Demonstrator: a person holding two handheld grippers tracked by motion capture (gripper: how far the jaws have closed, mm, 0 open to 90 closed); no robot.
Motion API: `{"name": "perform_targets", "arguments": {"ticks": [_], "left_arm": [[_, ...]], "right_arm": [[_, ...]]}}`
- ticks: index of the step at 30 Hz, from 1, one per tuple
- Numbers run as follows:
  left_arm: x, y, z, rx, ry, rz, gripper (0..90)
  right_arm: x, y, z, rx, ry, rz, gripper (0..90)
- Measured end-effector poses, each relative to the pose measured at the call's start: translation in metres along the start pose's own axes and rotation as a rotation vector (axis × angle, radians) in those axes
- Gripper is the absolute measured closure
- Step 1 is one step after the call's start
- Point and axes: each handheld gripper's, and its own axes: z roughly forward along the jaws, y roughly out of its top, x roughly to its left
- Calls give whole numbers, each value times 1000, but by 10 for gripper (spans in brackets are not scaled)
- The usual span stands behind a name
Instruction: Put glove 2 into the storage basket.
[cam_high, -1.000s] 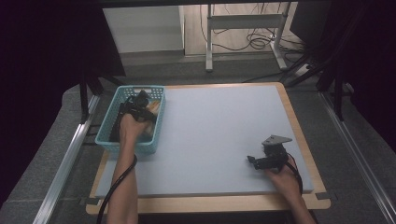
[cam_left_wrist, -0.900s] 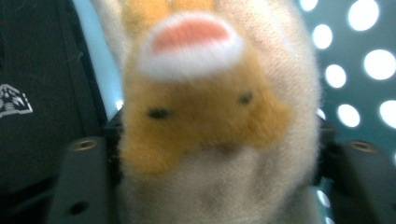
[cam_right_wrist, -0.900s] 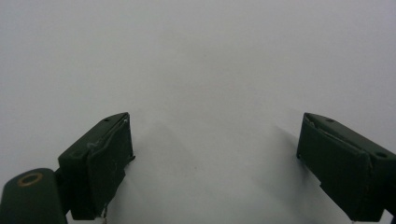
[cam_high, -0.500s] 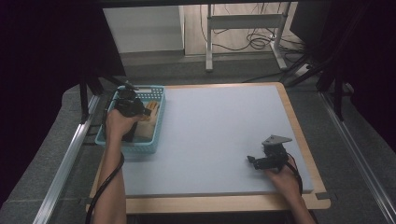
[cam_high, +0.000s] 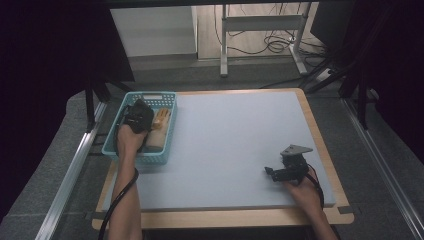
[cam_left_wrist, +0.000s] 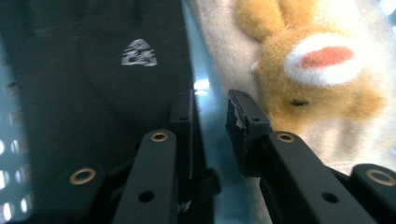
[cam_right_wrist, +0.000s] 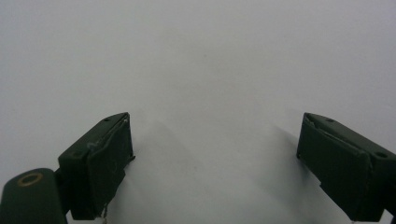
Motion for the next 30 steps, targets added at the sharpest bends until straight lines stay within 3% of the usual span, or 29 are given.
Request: {"name": "perform_targets", "arguments": {"ticks": [4,7,11,15,21,30], "left_arm": [[-8,3,1,-3,-1,26,761],[-7,2,1,-9,-1,18,754],[1,-2,-4,-43,14,-1,625],[9,-6,-11,-87,-10,-17,507],[11,-9,-21,-140,-43,-4,437],[14,-14,-36,-199,-19,19,317]], "right_arm": [[0,0,0,0,0,0,102],[0,0,0,-1,0,-1,102],[0,0,0,0,0,0,102],[0,0,0,0,0,0,102],[0,0,0,0,0,0,102],[0,0,0,0,0,0,102]]}}
